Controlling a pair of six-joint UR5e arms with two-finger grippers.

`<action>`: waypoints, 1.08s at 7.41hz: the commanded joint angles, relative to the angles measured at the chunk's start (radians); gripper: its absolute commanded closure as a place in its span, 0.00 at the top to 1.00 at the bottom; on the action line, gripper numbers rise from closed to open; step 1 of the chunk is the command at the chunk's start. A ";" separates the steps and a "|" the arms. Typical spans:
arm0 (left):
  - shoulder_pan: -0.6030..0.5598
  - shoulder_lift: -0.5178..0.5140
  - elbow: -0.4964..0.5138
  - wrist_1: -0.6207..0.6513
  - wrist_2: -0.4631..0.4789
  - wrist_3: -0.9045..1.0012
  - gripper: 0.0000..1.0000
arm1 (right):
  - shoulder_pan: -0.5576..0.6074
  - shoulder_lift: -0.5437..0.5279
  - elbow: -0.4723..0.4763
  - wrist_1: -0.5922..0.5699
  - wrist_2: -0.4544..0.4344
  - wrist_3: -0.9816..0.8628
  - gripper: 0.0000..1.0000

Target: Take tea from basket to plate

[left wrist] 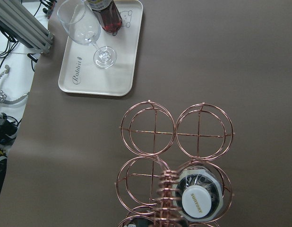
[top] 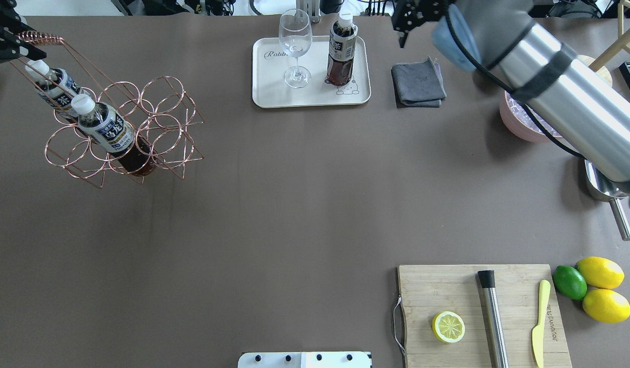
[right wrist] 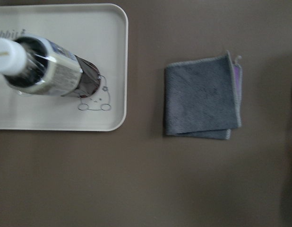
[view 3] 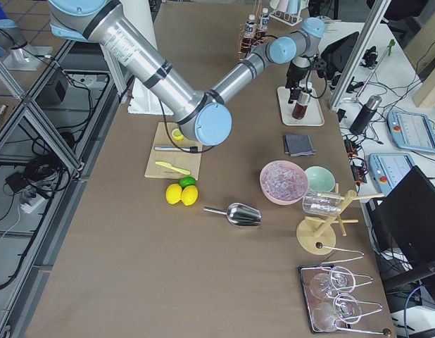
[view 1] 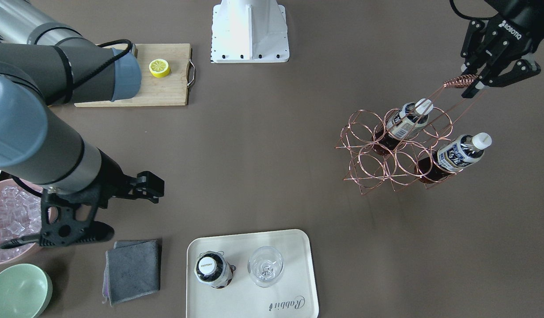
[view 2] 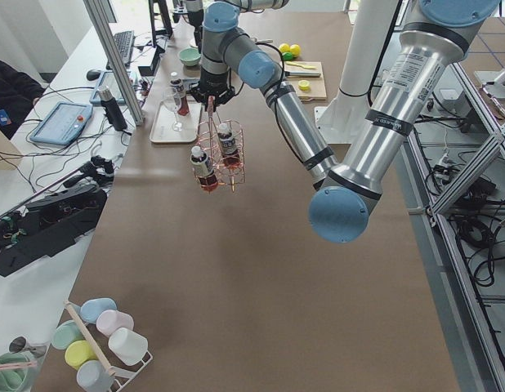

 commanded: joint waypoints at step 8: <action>-0.079 -0.122 0.456 -0.219 0.149 0.217 0.00 | 0.387 -1.058 0.392 0.140 -0.012 -0.573 0.99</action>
